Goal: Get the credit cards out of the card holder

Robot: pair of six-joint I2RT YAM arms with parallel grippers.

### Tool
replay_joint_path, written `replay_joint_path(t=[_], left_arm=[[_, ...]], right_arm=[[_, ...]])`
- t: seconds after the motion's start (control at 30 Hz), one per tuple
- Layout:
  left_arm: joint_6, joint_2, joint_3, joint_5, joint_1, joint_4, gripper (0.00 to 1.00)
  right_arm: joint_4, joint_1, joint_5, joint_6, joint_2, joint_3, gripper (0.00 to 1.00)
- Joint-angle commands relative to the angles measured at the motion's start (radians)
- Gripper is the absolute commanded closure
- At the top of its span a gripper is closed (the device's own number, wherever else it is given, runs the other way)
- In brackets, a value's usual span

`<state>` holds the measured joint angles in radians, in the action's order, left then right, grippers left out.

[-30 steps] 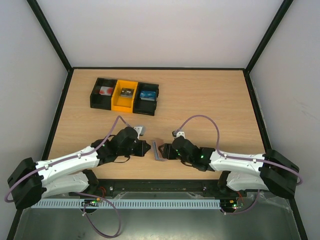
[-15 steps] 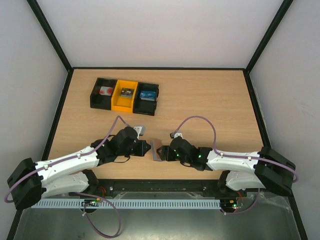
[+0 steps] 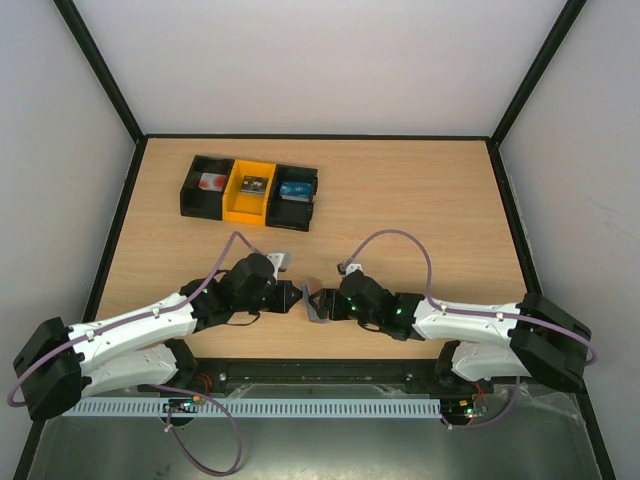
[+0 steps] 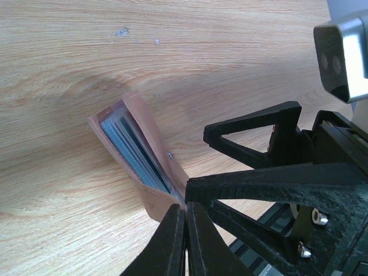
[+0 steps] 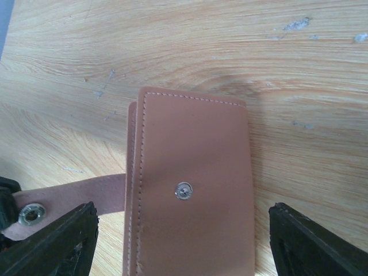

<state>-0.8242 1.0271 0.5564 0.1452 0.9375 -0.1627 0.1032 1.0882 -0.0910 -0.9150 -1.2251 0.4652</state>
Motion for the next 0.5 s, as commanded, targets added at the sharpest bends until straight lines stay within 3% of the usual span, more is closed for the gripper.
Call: replay_joint_path(t=[0.0, 0.47], left_arm=[[-0.007, -0.019, 0.034, 0.013, -0.001, 0.022, 0.97], [-0.005, -0.020, 0.033, 0.007, -0.002, 0.022, 0.97]], right_arm=[[0.003, 0.004, 0.012, 0.021, -0.015, 0.040, 0.21], [-0.057, 0.005, 0.059, 0.054, -0.048, 0.061, 0.22]])
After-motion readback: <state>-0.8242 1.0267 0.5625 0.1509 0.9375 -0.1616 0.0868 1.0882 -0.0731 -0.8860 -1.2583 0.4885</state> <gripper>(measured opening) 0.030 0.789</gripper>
